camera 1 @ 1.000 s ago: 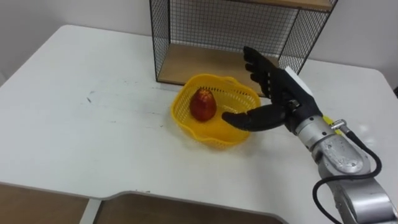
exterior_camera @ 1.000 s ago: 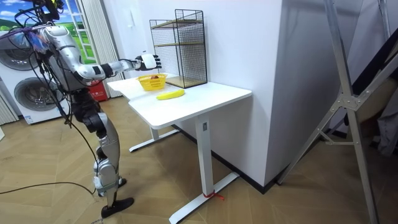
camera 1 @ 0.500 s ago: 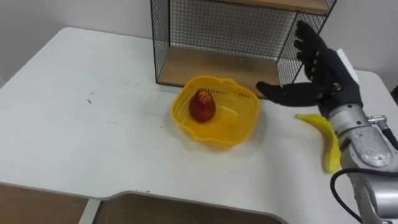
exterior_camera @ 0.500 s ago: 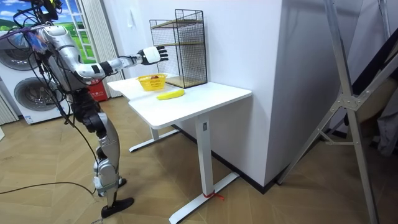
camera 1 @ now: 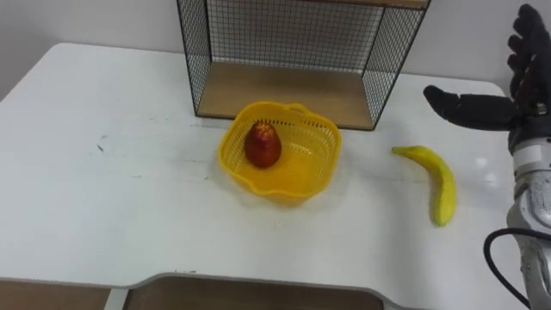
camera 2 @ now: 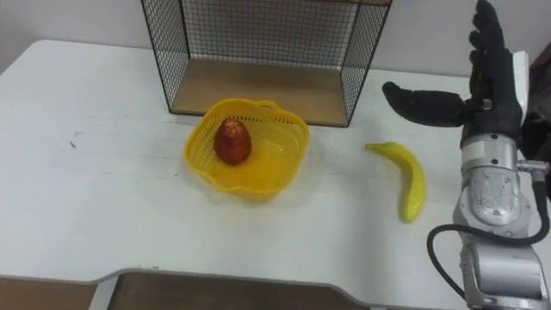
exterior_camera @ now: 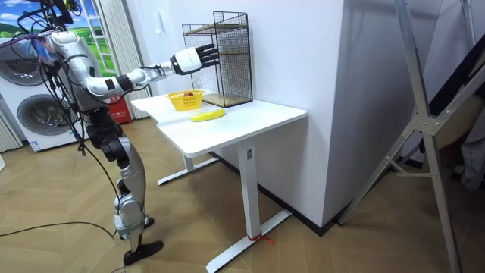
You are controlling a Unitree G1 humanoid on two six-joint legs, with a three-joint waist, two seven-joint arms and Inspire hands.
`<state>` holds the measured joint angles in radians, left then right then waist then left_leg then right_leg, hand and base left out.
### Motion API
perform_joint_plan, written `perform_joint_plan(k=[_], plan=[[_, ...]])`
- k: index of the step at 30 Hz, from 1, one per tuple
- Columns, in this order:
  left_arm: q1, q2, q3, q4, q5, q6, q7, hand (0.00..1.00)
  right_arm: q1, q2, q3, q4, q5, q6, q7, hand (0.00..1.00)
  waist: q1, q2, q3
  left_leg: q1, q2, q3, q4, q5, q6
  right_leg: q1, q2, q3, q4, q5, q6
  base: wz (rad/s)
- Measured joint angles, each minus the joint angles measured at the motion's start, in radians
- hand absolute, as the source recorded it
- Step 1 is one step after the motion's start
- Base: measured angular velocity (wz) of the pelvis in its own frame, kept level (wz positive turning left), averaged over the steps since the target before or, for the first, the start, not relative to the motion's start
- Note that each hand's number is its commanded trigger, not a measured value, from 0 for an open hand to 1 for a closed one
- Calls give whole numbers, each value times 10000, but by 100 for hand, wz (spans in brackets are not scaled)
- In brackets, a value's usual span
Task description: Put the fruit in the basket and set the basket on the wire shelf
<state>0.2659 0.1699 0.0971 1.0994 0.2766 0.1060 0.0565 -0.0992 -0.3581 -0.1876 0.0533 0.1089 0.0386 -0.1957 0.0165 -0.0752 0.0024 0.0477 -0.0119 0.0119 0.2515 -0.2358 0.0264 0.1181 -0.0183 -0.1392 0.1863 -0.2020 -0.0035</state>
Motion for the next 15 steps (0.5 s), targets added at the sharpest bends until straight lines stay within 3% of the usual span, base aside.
perform_joint_plan(k=[8, 15], plan=[[7, 27, 228, -212, 3, 211, 0, 0, 1, 0, -22, 1331, 125, 282, 33, 0, -121, -120, 0, 68, 5, 54, 7, 1, 1, 25, 1, 45, -7, 0, 0, -1], [-24, 34, 279, -271, 3, 287, 10, 0, -1, -6, -22, 1869, -24, 299, 165, 0, -107, -126, -7, 205, 7, 118, -139, 2, 2, 54, 9, 126, -6, 0, 0, -4]])
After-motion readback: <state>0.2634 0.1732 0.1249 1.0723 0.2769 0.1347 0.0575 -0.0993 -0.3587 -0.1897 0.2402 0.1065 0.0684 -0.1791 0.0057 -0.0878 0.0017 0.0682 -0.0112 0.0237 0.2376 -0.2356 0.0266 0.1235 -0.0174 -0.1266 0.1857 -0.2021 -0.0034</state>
